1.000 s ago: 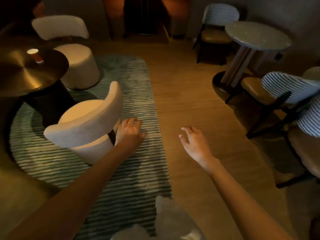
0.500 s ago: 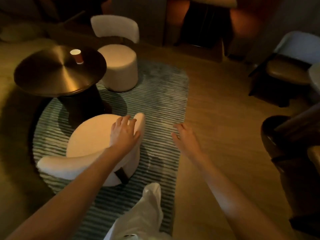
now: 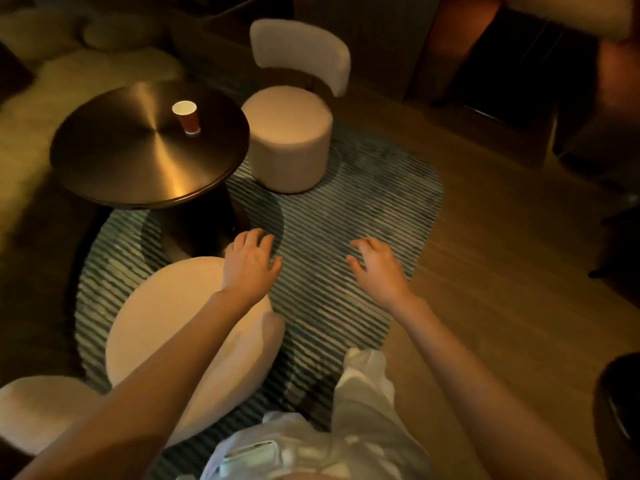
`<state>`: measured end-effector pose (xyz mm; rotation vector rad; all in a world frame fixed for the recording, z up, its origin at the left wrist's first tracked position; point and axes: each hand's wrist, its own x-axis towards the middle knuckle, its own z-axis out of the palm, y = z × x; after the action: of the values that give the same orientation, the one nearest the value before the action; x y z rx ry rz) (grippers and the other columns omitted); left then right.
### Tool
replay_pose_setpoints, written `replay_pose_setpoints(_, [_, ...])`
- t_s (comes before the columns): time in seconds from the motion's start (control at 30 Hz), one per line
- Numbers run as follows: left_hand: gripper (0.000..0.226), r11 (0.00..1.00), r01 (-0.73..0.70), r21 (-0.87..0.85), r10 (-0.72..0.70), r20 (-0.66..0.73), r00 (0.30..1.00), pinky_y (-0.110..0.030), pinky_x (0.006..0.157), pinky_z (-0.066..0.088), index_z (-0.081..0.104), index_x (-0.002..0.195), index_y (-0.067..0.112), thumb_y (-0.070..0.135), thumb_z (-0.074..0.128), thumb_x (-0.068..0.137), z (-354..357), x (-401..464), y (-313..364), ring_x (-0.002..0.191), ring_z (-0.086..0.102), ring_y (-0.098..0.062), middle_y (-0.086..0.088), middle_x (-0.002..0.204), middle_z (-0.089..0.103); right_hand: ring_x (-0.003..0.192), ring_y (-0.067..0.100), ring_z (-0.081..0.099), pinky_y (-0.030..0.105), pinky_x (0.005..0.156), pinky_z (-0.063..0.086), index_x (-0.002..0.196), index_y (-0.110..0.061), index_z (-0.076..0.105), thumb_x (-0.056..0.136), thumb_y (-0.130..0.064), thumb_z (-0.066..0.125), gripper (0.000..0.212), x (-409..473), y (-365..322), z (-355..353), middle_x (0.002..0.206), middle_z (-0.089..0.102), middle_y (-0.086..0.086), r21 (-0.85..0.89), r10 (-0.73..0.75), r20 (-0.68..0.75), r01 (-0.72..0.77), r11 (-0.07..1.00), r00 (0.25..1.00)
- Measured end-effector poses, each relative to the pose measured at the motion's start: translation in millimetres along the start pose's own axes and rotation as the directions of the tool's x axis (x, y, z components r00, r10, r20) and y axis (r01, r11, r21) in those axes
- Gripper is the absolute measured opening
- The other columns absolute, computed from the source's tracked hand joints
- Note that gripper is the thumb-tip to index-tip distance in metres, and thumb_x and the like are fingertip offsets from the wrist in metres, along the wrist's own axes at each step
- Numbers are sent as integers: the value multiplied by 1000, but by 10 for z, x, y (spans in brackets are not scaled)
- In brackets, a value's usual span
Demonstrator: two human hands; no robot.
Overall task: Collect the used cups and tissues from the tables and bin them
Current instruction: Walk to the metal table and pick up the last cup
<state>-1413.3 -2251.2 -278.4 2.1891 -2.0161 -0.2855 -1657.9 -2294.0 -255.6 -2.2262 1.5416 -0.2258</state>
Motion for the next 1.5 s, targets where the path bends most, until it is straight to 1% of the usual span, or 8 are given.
replay_pose_setpoints(0.13, [51,984,179,-8,-179,-36,983,-44,109,32,44,139,14,40,47,95,-58,691,172,135,34,-30,-10,145,41,125,26,43,38,103,39,134,-10,48,100,-31,44,41,969,382,-291,133,51,8,-17,-57,20,57,998,998])
replay_pose_setpoints(0.27, [50,947,320,12,-319,-41,947,-44,107,34,46,137,14,39,48,94,-58,1072,216,133,36,-30,-10,143,43,125,26,43,38,103,38,135,-13,48,99,-33,44,42,1798,503,-380,133,50,7,-62,-217,113,225,972,970])
replay_pose_setpoints(0.47, [53,839,543,40,-544,25,839,-43,109,34,40,140,17,44,43,94,123,1560,-63,133,36,-29,-9,144,42,127,23,42,36,105,37,135,-13,49,99,-34,44,42,2996,278,-163,134,51,4,-22,-417,254,436,900,873])
replay_pose_setpoints(0.73, [54,728,684,-48,-679,89,729,-44,107,35,38,141,16,43,46,94,71,2757,-780,133,35,-30,-9,145,39,126,22,43,35,105,37,133,-11,50,98,-31,46,41,4566,-400,167,130,53,5,19,-552,320,577,816,770])
replay_pose_setpoints(0.97, [51,627,774,-86,-774,43,632,-44,104,37,41,138,16,39,49,94,-280,3471,-1457,130,38,-31,-11,145,40,126,22,43,33,105,35,133,-12,49,96,-29,49,41,5682,-1013,245,131,52,5,54,-650,296,667,743,700])
replay_pose_setpoints(1.2, [51,395,892,-219,-899,106,424,-44,108,34,41,138,14,38,49,94,-201,3889,-1976,131,38,-31,-11,144,41,132,18,35,27,104,32,139,-16,41,91,-34,59,54,6758,-1622,698,142,40,2,196,-711,371,698,689,598])
replay_pose_setpoints(1.37, [50,179,939,-293,-961,154,231,-43,109,33,40,140,15,36,48,95,-132,4265,-2180,133,36,-30,-11,146,39,139,19,28,29,107,29,144,-17,33,80,-33,73,77,7517,-2103,1125,149,33,4,341,-699,370,610,715,613])
replay_pose_setpoints(1.5, [50,65,932,-356,-975,178,135,-41,109,33,40,140,14,34,49,95,-61,4584,-2272,131,38,-28,-9,143,41,143,19,22,33,113,24,149,-20,23,71,-34,82,99,7974,-2228,1539,155,24,3,392,-668,536,548,739,517])
